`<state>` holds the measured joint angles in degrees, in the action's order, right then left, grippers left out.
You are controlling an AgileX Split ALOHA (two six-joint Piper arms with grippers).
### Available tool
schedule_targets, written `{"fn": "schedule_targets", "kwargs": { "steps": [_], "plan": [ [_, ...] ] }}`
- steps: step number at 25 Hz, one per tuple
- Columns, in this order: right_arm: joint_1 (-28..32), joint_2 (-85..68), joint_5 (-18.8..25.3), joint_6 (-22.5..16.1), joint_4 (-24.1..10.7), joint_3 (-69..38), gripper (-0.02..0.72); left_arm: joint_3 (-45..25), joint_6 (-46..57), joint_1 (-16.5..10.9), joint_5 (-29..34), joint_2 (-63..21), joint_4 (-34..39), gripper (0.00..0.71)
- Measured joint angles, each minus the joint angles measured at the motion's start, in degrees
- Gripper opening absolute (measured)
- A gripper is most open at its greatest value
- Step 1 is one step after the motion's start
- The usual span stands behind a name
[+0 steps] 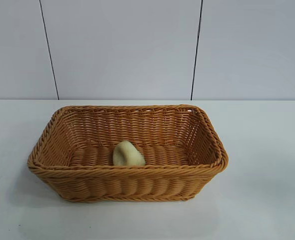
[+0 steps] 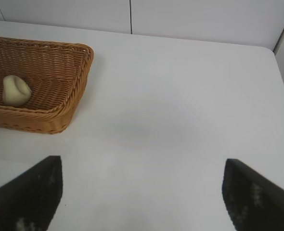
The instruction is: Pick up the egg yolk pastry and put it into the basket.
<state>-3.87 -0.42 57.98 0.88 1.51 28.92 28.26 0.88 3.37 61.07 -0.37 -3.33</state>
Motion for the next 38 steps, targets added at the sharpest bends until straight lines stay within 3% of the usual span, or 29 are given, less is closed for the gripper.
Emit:
{"fn": "schedule_targets", "kwargs": {
  "steps": [38],
  "plan": [
    [2.22,0.00,0.00,0.05,0.06,0.00,0.624,0.00,0.00,0.00,0.00,0.00,0.00,0.696]
  ]
}}
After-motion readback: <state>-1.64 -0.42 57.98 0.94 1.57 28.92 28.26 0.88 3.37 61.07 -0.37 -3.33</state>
